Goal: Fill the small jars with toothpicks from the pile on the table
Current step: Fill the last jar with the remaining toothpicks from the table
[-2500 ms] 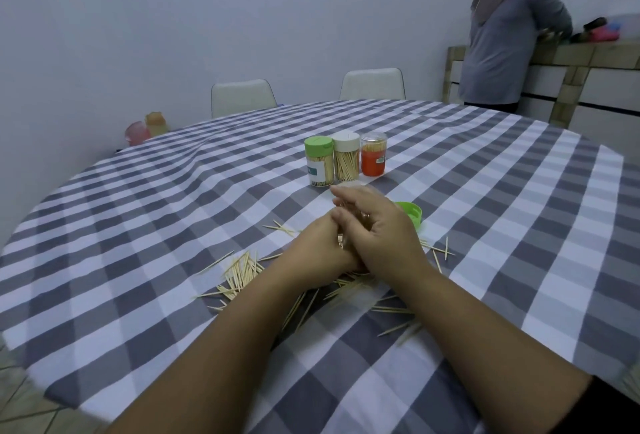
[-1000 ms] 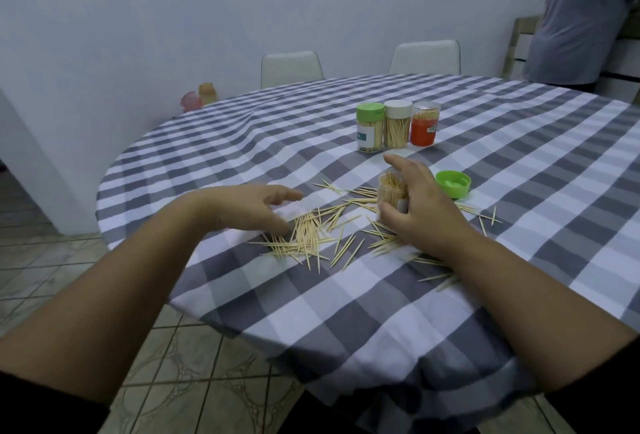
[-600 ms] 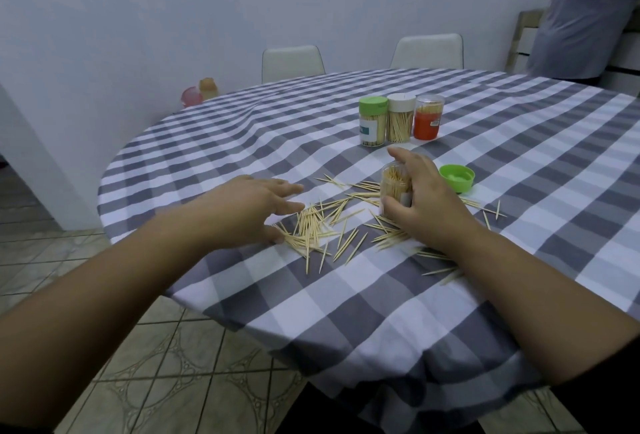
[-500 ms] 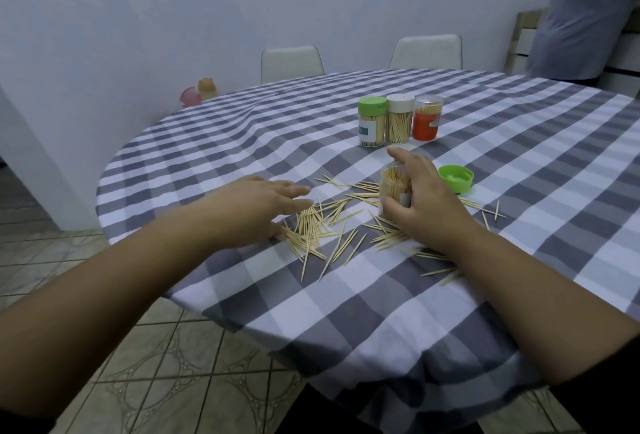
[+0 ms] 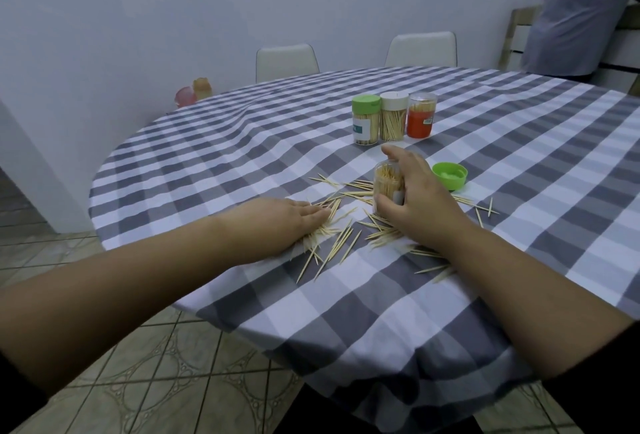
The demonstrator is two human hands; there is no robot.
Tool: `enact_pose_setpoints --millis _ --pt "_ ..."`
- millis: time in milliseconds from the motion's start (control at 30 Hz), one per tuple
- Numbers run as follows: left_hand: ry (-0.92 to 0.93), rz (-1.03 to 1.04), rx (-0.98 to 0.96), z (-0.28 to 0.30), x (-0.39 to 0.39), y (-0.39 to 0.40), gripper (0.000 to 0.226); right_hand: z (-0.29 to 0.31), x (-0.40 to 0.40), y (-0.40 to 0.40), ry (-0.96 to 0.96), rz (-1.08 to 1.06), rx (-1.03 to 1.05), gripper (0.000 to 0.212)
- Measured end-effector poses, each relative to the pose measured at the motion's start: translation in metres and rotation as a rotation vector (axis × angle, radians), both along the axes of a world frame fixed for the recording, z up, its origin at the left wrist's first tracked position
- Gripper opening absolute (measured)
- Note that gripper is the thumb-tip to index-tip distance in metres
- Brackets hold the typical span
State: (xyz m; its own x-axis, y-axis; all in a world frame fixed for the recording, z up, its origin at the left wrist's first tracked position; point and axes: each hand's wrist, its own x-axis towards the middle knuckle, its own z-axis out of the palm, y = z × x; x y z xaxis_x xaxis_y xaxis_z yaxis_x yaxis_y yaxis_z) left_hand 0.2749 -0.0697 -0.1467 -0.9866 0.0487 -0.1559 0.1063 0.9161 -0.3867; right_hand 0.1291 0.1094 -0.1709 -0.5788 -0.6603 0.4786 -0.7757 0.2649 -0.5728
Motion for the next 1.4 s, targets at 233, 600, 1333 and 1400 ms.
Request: enact_pose_setpoints --millis 233,600,1333,1400 --pt "0.165 -0.033 0.047 -0.005 -0.006 -0.004 0.054 0.000 0.000 0.000 -0.014 -0.012 0.000 0.067" --pt "0.509 0.237 0.591 -0.005 -0.044 -0.002 0.027 0.002 -0.004 0.002 -0.087 -0.073 -0.062 0.071" --pt "0.660 0.378 1.928 0.011 -0.114 0.021 0.017 0.004 -0.005 0.002 -0.143 -0.061 -0.022 0.072" --pt "0.667 0.341 1.916 0.015 -0.115 0.023 0.018 0.005 -0.005 0.002 -0.149 -0.059 -0.017 0.072"
